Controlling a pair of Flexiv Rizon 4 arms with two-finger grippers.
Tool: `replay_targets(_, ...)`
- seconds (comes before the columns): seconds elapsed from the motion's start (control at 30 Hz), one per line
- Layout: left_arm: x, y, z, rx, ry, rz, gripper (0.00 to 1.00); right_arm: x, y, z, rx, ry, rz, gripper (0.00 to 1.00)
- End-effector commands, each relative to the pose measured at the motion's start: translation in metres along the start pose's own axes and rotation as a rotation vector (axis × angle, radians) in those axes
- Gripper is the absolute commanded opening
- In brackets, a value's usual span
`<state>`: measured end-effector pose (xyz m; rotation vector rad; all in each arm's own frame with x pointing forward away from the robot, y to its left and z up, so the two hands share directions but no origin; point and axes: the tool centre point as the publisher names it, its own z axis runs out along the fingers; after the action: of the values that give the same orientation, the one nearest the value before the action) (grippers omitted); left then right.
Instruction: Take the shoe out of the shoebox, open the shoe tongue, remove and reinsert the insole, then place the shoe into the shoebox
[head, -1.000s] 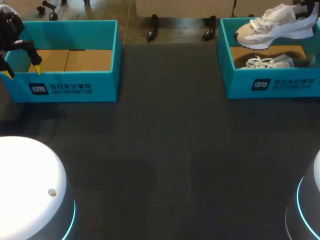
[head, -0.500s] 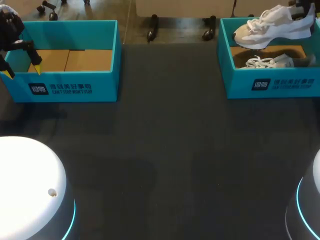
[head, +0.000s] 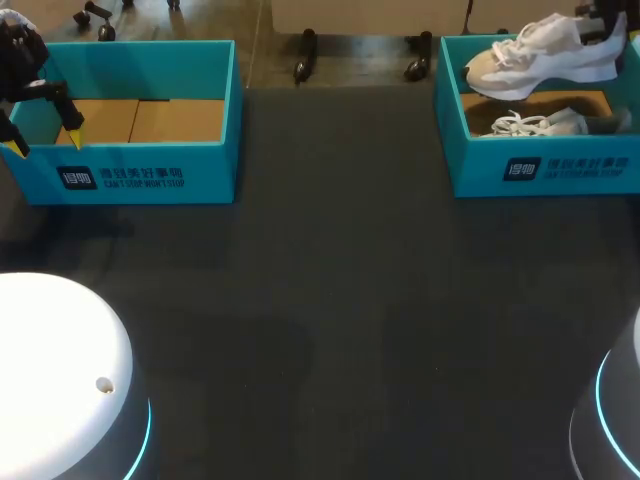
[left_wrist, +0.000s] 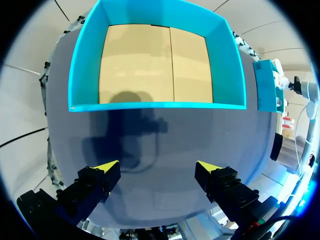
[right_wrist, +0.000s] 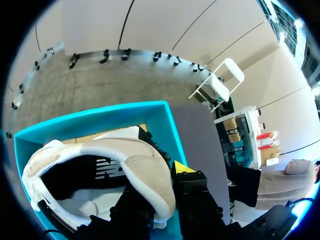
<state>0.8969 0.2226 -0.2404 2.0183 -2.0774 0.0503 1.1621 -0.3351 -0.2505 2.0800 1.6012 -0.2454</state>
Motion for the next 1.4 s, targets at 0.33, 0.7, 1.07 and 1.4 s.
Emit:
replay_targets(0.33,0.0,0.0,-0.001,-0.002,-0.002,0.0,1.0,-0.003,-0.015,0.013,0.009,0.014,0.079,0.0)
replay_targets(0.7,0.0,0.0,-0.001,-0.002,-0.002,0.0,1.0,0.008,-0.02,0.033,0.023,0.013,0.105,0.0)
replay_targets(1.07,0.0,0.0,-0.001,-0.002,-0.002,0.0,1.0,0.016,-0.023,0.045,0.042,0.051,0.111,0.0)
replay_targets(1.4,0.0,0.0,-0.001,-0.002,-0.002,0.0,1.0,0.022,-0.021,0.062,0.063,0.087,0.087,0.0)
